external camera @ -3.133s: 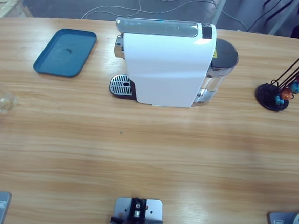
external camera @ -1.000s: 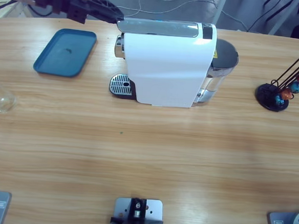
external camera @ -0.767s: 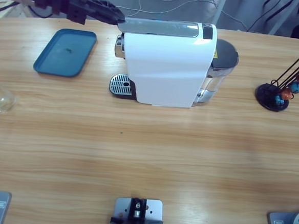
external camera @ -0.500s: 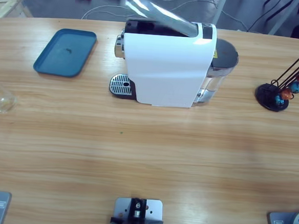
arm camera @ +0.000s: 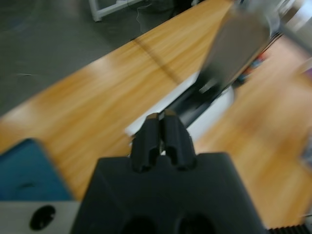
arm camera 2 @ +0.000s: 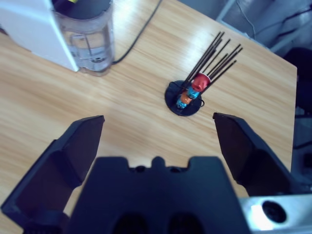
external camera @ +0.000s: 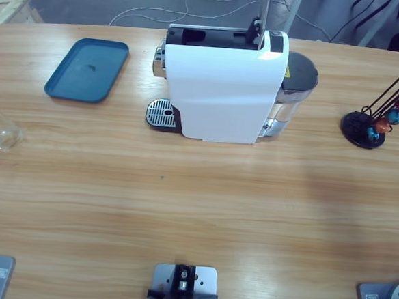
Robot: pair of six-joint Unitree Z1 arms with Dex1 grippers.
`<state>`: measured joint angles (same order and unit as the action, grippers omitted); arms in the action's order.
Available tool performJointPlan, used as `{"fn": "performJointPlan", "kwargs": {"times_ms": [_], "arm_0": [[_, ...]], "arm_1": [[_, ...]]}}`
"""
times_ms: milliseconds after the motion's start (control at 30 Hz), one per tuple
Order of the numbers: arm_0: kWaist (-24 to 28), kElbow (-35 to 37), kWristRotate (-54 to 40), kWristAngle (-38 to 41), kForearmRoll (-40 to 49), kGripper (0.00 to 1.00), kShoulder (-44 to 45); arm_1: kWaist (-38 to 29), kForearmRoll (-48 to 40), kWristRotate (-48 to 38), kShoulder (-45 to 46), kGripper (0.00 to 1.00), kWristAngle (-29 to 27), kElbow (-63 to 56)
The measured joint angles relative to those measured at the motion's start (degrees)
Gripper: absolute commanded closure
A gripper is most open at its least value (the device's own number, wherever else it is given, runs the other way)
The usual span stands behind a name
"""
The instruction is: Pour coffee
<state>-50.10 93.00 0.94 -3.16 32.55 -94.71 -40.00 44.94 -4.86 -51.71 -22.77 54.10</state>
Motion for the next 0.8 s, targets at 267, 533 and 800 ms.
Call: {"fn": "performJointPlan", "kwargs": {"times_ms": [267,533,800], "arm_0": [[-6.58,-6.13,-5.09,-14.94,5.72,0.000,2.73],[-7.51,-29.61,0.46,-11.39,5.61,0.000,19.58],[-7.62,-36.36,3.16,-11.31,5.26,0.011,24.43]], "arm_1": [[2.97,-9.96,-3.85,-2.92,0.054,-8.45,-4.63],[13.24,-27.59,-10.35,-4.19,0.106,-7.79,-18.80],[16.91,-45.84,-12.22,-14.19,0.208,-2.19,-27.43]]}}
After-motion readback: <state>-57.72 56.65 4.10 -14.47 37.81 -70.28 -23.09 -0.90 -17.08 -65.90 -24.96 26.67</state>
